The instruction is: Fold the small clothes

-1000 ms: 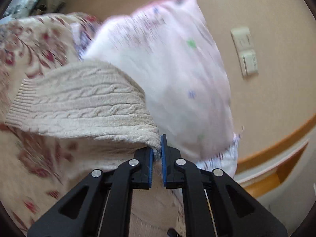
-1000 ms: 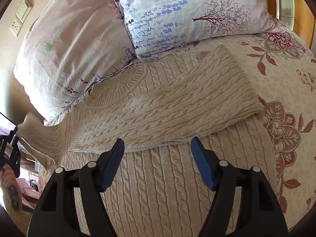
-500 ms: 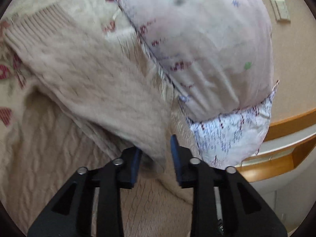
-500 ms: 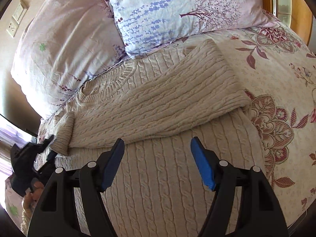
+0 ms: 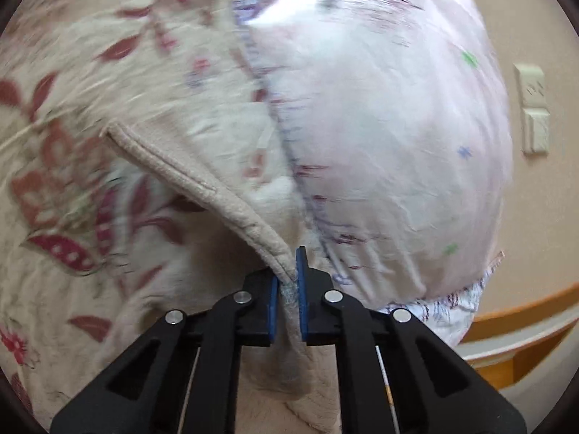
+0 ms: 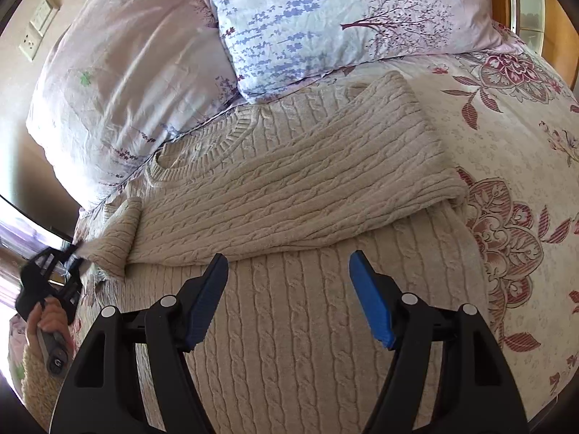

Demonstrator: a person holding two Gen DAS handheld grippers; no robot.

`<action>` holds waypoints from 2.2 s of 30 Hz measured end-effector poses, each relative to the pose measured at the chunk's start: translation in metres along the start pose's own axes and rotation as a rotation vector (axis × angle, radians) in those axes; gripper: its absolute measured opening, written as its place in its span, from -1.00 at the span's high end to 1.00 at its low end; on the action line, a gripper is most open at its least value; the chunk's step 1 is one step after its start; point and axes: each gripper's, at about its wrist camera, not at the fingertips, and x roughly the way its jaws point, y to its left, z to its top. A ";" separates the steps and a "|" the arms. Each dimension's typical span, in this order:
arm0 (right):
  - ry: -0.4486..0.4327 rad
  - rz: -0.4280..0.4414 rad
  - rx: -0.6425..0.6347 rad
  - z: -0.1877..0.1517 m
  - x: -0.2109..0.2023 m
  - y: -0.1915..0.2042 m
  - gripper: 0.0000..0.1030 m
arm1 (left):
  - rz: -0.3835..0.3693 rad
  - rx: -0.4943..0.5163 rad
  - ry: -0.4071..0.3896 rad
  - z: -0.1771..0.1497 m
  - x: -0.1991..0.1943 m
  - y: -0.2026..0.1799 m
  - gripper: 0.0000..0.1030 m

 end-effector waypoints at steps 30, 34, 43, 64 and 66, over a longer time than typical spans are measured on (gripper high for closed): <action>-0.001 0.243 0.208 0.065 0.003 -0.022 -0.23 | 0.428 0.954 0.104 -0.102 0.003 -0.065 -0.18; 0.030 0.218 0.090 0.085 0.024 0.032 -0.23 | 0.509 0.874 0.095 -0.071 -0.010 -0.041 -0.18; 0.155 -0.030 0.024 0.090 0.078 0.068 0.79 | 0.606 0.876 0.133 -0.069 0.006 -0.027 -0.18; -0.002 0.106 0.305 0.037 0.012 -0.042 0.24 | 0.598 0.825 0.187 -0.060 0.002 -0.018 -0.18; 0.001 0.120 0.317 0.040 0.012 -0.047 0.24 | 0.598 0.823 0.186 -0.061 0.000 -0.017 -0.18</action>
